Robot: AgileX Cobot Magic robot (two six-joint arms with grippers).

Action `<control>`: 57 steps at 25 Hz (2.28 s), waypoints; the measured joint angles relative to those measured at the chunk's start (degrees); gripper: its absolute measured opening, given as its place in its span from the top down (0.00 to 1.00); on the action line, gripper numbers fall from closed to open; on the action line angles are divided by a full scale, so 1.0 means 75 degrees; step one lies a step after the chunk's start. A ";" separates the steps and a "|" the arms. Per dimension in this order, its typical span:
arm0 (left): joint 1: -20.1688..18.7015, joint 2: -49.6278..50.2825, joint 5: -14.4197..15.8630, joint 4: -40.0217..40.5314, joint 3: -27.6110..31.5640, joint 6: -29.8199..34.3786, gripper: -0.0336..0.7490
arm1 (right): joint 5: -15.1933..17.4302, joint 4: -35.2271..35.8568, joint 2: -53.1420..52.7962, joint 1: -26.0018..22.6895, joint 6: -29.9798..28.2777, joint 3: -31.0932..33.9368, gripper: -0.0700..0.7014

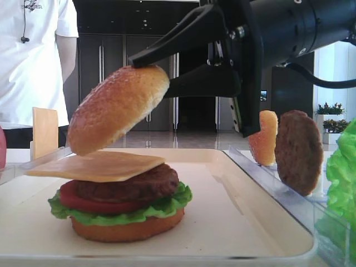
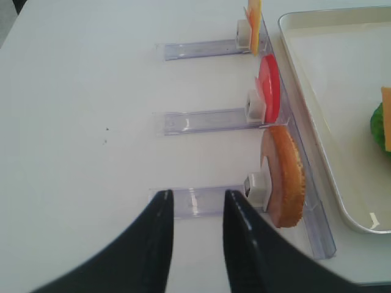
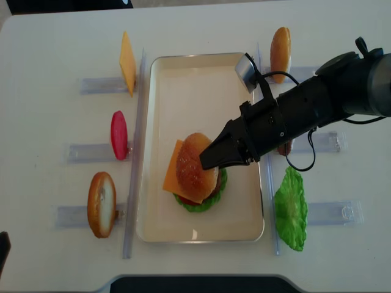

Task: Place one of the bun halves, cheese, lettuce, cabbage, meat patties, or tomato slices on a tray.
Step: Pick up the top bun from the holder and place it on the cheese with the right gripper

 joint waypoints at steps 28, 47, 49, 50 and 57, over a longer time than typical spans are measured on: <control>0.0000 0.0000 0.0000 0.0000 0.0000 0.0000 0.68 | 0.0000 0.0136 0.0016 0.0008 0.0091 0.0000 0.63; 0.0000 0.0000 0.0000 0.0000 0.0000 0.0000 0.68 | 0.0000 0.0286 0.0016 0.0452 0.0093 0.0000 0.63; 0.0000 0.0000 0.0000 0.0000 0.0000 0.0000 0.68 | 0.0000 0.0294 0.0016 0.0486 0.0076 0.0000 0.63; 0.0000 0.0000 0.0000 0.0000 0.0000 0.0000 0.68 | 0.0000 0.0313 0.0023 0.0496 0.0061 0.0000 0.63; 0.0000 0.0000 0.0000 0.0000 0.0000 0.0000 0.68 | -0.0006 0.0443 0.0359 0.0495 -0.0018 0.0000 0.63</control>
